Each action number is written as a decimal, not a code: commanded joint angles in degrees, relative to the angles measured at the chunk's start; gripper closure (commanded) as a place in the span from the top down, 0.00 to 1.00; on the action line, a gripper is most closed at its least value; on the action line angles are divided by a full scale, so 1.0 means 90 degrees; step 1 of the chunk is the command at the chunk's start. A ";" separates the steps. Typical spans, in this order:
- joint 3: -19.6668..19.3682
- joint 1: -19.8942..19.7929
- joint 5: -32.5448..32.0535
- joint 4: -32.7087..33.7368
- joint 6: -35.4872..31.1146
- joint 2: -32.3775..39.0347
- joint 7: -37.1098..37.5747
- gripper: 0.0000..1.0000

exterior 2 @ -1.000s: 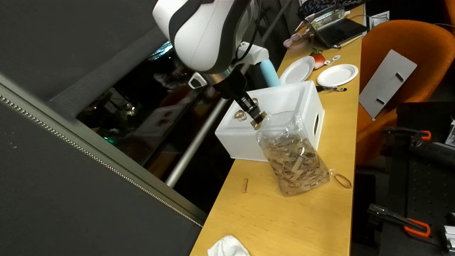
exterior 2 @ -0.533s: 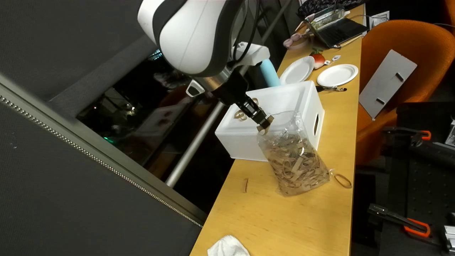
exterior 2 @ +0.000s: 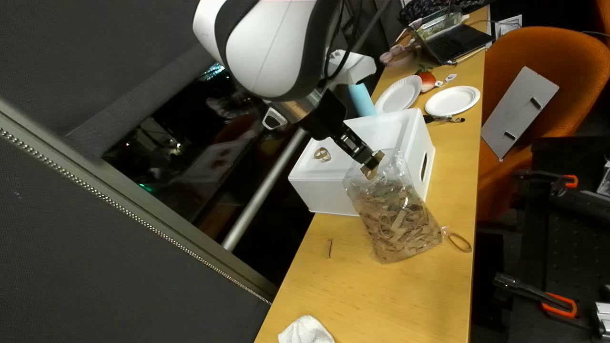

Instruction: Put the rubber bands inside the packet

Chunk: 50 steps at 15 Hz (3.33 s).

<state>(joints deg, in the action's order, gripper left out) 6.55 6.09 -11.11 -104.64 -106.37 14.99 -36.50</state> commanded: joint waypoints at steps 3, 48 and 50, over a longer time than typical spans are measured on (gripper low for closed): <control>0.0008 -0.0060 -0.0184 -0.0151 0.0106 -0.0177 0.0196 0.42; -0.0115 -0.1833 0.1129 0.4866 -0.0685 0.3680 -0.1194 1.00; -0.0163 -0.1801 0.1164 0.5156 -0.0382 0.3906 -0.1263 1.00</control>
<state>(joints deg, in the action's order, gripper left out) 4.20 -9.45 -2.41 -64.84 -114.53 46.05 -45.44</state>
